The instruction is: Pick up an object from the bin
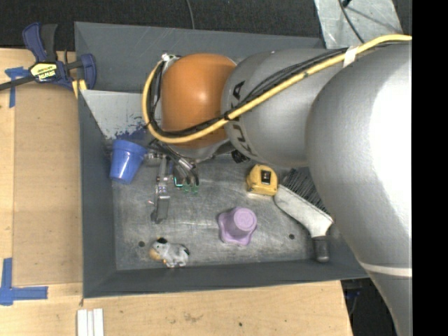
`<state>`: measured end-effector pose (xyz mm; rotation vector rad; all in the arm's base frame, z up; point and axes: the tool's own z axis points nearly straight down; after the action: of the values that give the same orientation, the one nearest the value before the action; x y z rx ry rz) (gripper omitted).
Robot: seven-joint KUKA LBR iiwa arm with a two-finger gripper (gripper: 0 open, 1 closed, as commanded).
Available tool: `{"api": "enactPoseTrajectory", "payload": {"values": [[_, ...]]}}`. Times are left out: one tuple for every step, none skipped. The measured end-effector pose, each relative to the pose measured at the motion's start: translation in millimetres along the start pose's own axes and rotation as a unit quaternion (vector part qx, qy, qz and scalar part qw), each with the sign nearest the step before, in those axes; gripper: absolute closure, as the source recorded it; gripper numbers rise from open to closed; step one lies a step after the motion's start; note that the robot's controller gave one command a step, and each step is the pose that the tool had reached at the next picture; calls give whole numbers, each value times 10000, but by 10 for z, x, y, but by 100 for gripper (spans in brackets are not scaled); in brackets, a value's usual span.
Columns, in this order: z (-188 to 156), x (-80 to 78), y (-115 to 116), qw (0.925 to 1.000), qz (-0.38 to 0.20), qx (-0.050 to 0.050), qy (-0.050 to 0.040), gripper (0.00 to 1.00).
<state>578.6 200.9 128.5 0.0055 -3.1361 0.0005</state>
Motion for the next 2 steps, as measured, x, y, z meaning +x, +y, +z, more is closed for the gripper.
{"api": "enactPoseTrajectory", "payload": {"values": [[-49, -20, -9, 10000, 16, -8, -38, 0], [327, 421, 64, 9986, -533, -7, -73, 0]]}}
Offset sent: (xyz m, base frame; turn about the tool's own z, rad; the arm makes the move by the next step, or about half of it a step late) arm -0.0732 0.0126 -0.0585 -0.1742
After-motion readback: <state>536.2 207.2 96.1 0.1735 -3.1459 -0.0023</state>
